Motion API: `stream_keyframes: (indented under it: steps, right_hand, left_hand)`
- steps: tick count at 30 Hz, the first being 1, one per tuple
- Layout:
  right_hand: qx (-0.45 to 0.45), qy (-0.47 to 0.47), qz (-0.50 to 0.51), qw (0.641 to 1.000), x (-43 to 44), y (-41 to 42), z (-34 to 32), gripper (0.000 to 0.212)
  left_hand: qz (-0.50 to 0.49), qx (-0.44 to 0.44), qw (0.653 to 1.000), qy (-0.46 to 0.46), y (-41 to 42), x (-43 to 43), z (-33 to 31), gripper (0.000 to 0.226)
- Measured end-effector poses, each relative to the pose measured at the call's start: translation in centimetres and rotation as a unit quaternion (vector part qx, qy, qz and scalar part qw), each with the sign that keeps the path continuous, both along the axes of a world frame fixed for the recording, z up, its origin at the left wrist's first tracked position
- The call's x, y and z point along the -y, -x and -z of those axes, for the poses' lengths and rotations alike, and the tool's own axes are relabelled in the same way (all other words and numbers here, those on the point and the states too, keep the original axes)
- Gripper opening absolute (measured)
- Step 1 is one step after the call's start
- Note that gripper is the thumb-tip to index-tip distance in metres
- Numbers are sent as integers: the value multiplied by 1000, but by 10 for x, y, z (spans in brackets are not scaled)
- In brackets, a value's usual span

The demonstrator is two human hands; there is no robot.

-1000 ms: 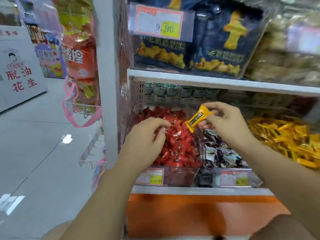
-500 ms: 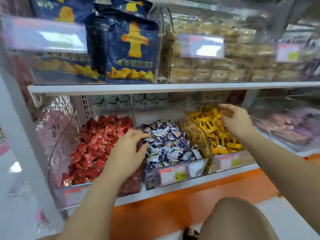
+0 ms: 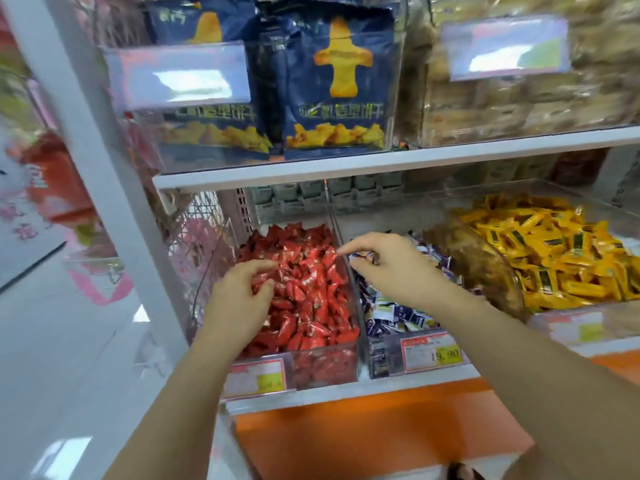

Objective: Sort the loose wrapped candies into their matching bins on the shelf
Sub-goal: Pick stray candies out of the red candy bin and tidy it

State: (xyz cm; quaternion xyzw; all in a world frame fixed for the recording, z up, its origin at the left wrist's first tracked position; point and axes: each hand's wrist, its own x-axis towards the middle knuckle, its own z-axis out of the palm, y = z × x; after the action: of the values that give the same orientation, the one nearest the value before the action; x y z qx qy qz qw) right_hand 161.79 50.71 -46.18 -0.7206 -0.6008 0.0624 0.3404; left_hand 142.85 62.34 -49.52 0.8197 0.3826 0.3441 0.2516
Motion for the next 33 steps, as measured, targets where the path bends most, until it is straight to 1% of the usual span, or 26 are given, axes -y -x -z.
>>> stream_keyframes:
  steps: [1, 3, 5, 8, 10, 12, 15, 17, 21, 28, 33]
  right_hand:
    - [1, 14, -23, 1000, -10, 6, 6, 25]
    - [6, 10, -38, 999, -25, 10, 17, 25]
    - [-7, -1, -39, 999, -34, 8, 20, 24]
    - [-32, 17, -58, 998, -53, -3, 17, 25]
    - [-48, 25, -59, 997, -64, -11, 15, 25]
    - [-50, 30, -60, 996, -73, -15, 15, 26]
    - [-51, 40, -62, 996, -82, -18, 16, 27]
    - [-52, 43, -60, 996, -83, -19, 17, 27]
    - [-60, 42, -72, 995, -82, -18, 20, 26]
    - [-64, 39, -78, 994, -78, -14, 19, 27]
    - [-59, 38, -80, 994, -77, -12, 18, 27]
  left_hand:
    - [2, -7, 1000, 21, 6, -7, 2, 26]
    - [20, -24, 999, 44, 11, -18, 4, 28]
    - [29, -40, 998, 41, 6, -26, 0, 29]
    - [24, -63, 998, 18, -17, -47, -8, 36]
    - [52, -96, 994, 15, -37, -58, -10, 43]
    - [95, -161, 982, 17, -55, -64, -8, 46]
    - [134, -258, 955, 51, -64, -65, -5, 41]
    - [151, -294, 942, 64, -57, -63, -4, 39]
    - [167, -349, 921, 50, -30, -53, -6, 40]
    - [178, -390, 901, 63, -2, -33, -11, 45]
    - [164, -422, 891, 32, 1, -34, -19, 49]
